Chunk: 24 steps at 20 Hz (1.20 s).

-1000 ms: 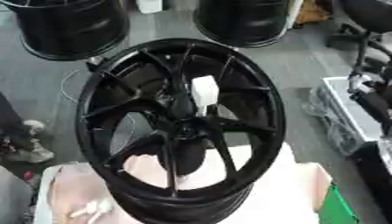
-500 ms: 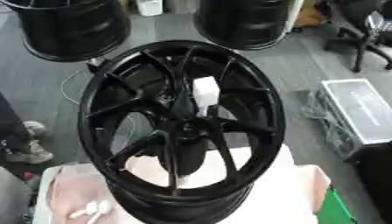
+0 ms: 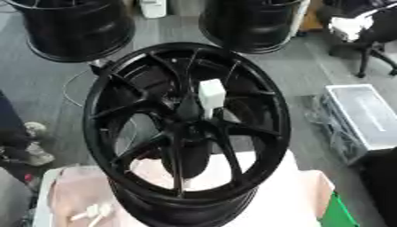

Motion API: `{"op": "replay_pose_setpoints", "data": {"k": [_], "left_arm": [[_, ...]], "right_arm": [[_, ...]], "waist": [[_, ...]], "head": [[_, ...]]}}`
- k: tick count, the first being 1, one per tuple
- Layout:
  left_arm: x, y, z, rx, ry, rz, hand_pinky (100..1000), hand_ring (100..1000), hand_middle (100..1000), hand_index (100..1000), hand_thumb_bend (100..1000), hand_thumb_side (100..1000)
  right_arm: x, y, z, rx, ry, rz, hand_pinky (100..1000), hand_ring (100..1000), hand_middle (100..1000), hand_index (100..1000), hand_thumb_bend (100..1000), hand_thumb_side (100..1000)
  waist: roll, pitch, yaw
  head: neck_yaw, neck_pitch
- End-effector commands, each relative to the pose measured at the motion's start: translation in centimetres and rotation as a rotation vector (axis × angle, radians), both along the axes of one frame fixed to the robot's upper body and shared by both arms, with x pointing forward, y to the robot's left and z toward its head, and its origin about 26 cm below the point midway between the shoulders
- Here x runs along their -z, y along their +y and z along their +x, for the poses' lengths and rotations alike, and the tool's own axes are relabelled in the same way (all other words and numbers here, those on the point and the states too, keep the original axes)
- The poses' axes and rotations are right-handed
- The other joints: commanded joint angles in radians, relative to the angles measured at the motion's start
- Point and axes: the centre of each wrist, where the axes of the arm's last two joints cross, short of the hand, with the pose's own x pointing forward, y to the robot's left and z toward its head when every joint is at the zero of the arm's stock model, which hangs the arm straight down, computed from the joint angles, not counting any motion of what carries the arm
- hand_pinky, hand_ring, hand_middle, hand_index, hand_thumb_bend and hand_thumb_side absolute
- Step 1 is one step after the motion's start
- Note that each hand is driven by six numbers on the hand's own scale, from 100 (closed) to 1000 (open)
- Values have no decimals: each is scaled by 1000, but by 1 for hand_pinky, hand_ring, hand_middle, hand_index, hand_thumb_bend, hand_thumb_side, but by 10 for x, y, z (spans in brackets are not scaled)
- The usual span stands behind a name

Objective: Pull the pin out of the wheel hub.

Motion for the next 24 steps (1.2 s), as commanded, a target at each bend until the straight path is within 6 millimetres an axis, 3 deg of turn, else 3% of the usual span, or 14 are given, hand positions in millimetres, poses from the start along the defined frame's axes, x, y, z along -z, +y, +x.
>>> {"op": "replay_pose_setpoints", "data": {"k": [1, 14, 24], "left_arm": [[-8, 1, 3, 23, -21, 28, 737, 518, 637, 773, 100, 1000], [-15, -10, 11, 90, -53, 26, 739, 517, 637, 770, 100, 1000], [-15, -11, 11, 94, -51, 23, 740, 517, 638, 768, 100, 1000]], "right_arm": [[-2, 9, 11, -52, 53, -76, 449, 466, 862, 922, 235, 511], [25, 39, 48, -154, 188, -240, 423, 450, 883, 949, 279, 518], [45, 53, 66, -170, 210, -264, 409, 440, 883, 954, 289, 528]], "waist": [[1, -3, 8], [5, 31, 74], [6, 32, 80]], "head": [[-2, -1], [-8, -1], [-14, -1]]}}
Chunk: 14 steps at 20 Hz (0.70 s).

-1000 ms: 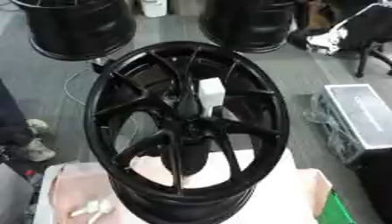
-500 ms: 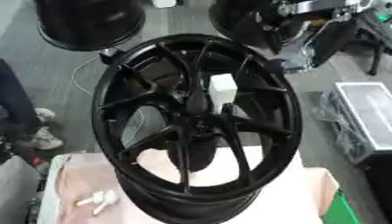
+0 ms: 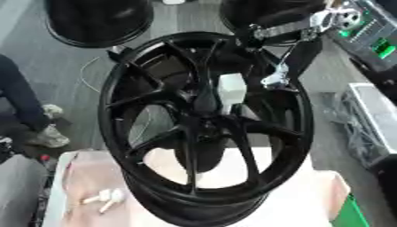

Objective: Pull the pin out of the wheel hub.

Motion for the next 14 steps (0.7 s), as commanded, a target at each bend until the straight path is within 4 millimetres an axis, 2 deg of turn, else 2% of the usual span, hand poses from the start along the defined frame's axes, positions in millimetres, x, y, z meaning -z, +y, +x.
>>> {"op": "replay_pose_setpoints", "data": {"k": [1, 14], "left_arm": [[-7, -1, 1, 12, -21, 6, 741, 517, 638, 768, 100, 1000], [-7, -1, 1, 12, -18, 11, 743, 518, 640, 768, 100, 1000]], "right_arm": [[-8, 2, 2, -16, -31, -23, 408, 440, 883, 954, 288, 528], [2, 13, 3, -50, -33, -73, 398, 428, 859, 951, 289, 538]], "waist": [[3, -11, 0], [-1, -11, -1]], "head": [[-1, -1], [3, -1]]}}
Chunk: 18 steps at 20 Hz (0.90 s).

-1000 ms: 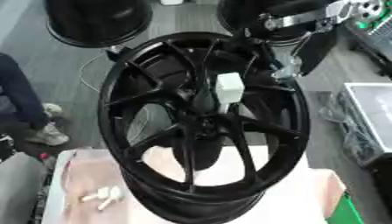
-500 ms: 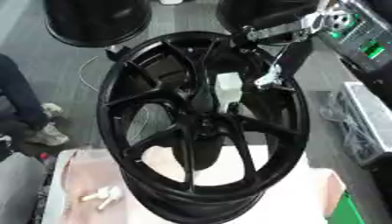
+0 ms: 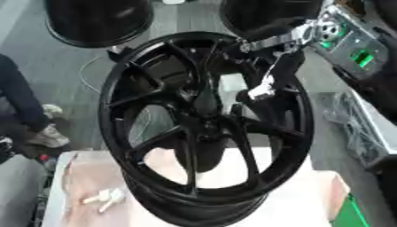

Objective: Pull the pin out of the wheel hub.

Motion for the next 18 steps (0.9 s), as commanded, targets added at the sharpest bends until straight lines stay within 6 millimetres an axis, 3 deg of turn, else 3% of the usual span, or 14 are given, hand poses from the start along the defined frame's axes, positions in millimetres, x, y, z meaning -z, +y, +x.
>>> {"op": "replay_pose_setpoints", "data": {"k": [1, 18], "left_arm": [[-7, -1, 1, 8, -21, 8, 743, 518, 640, 768, 100, 1000], [-7, 0, 1, 8, -23, 7, 745, 518, 643, 768, 100, 1000]], "right_arm": [[-9, -2, 1, -12, -36, -37, 398, 427, 853, 950, 292, 539], [-1, -10, 10, 20, -48, -70, 350, 389, 764, 905, 284, 510]], "waist": [[2, -11, 0], [3, -11, 0]], "head": [[2, -1], [4, -1]]}}
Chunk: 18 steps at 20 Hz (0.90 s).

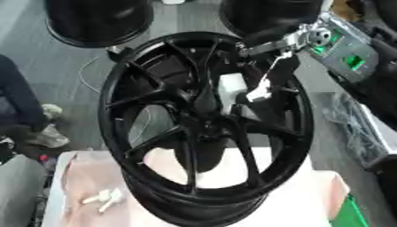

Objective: Pull the pin out of the wheel hub.

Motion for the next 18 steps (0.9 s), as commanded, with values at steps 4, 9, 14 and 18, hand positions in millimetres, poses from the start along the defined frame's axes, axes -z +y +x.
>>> {"op": "replay_pose_setpoints", "data": {"k": [4, 9, 14, 18], "left_arm": [[-8, 1, 1, 8, -24, 15, 746, 518, 643, 768, 100, 1000], [-8, 1, 2, 10, -25, 13, 747, 519, 644, 768, 100, 1000], [-9, 0, 2, 14, -26, 12, 747, 519, 645, 768, 100, 1000], [-9, 0, 2, 15, -26, 11, 748, 520, 645, 768, 100, 1000]], "right_arm": [[-14, -5, 1, -27, -33, -19, 309, 359, 686, 833, 293, 507], [-13, -3, 1, -35, -24, -7, 277, 338, 614, 743, 286, 496], [-12, -1, 1, -41, -17, 6, 256, 325, 586, 706, 275, 484], [-10, 2, 2, -45, -11, 6, 243, 317, 563, 687, 259, 468]], "waist": [[2, -12, 0], [2, -13, 0], [2, -13, 2], [2, -13, 3]], "head": [[4, -1], [4, -1], [2, -1], [1, -1]]}}
